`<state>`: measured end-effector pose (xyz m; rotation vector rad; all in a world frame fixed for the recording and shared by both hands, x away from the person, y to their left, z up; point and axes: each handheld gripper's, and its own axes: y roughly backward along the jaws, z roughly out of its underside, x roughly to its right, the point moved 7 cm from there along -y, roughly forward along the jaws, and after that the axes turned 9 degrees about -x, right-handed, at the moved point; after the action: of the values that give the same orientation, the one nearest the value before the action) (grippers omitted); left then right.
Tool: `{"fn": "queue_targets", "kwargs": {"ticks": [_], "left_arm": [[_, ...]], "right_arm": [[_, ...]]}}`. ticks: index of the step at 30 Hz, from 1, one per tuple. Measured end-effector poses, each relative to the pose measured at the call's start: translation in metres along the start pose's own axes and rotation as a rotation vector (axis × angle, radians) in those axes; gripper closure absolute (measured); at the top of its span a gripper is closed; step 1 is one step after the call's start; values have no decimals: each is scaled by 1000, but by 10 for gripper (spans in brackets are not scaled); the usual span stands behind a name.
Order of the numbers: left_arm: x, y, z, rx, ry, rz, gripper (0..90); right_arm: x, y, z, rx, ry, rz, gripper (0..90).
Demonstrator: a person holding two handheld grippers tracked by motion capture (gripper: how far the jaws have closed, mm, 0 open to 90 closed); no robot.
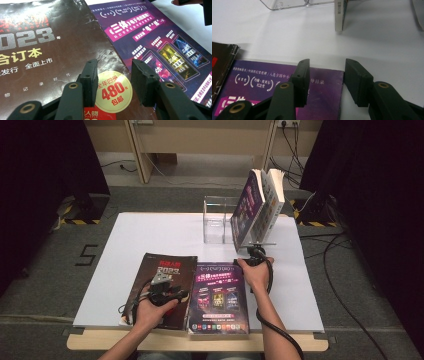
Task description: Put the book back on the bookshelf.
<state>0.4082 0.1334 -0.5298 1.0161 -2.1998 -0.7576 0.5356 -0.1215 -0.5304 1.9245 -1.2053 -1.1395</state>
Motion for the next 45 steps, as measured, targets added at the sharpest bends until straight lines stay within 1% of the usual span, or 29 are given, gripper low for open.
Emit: {"fn": "queue_targets", "kwargs": {"ticks": [3, 5, 8, 11, 12, 15, 16, 18, 20, 23, 25, 28, 30, 32, 34, 36, 37, 41, 45], "left_arm": [[0, -1, 2, -7, 3, 3, 564], [0, -1, 3, -5, 7, 3, 564], [-2, -1, 4, -7, 8, 1, 564], [-2, 0, 5, -9, 12, 2, 565], [-2, -1, 5, -10, 14, 5, 565], [-1, 1, 6, -11, 13, 9, 570], [1, 1, 7, -11, 13, 14, 571], [4, 2, 8, -13, 6, 26, 577], [7, 2, 11, -20, -6, 39, 592], [13, 3, 14, -27, -18, 64, 611], [15, 4, 15, -30, -23, 72, 614], [18, 3, 17, -33, -41, 73, 620], [19, 3, 16, -34, -49, 73, 625], [21, 4, 16, -31, -47, 82, 628], [23, 4, 16, -32, -53, 85, 628], [24, 4, 17, -32, -55, 87, 627], [25, 4, 17, -32, -56, 89, 627], [29, 4, 16, -29, -60, 97, 629], [32, 4, 15, -28, -74, 104, 629]], "right_arm": [[1, 0, 0, 3, -7, -25, 555], [2, 0, -1, 5, -5, -31, 557], [2, -1, -3, 16, 7, -26, 554], [2, -2, -4, 14, 17, -22, 554], [2, -2, -4, 11, 14, -20, 553], [1, -3, -4, 22, 32, -13, 554], [1, -3, -4, 23, 30, -12, 557], [2, -3, -3, 33, 32, -13, 581], [4, -2, -2, 34, 16, -18, 596], [5, -2, -2, 39, 1, -30, 600], [4, -2, -2, 37, 0, -27, 602], [4, -2, -2, 29, -1, -19, 602], [4, -2, -2, 29, -8, -25, 602], [4, -2, -2, 30, -12, -32, 602], [4, -2, -2, 29, -6, -25, 601], [3, -2, -2, 24, 0, -8, 600], [2, -2, -2, 26, 10, -3, 599], [2, -2, -2, 23, 11, -1, 599], [2, -2, -2, 21, 12, 0, 598]]}}
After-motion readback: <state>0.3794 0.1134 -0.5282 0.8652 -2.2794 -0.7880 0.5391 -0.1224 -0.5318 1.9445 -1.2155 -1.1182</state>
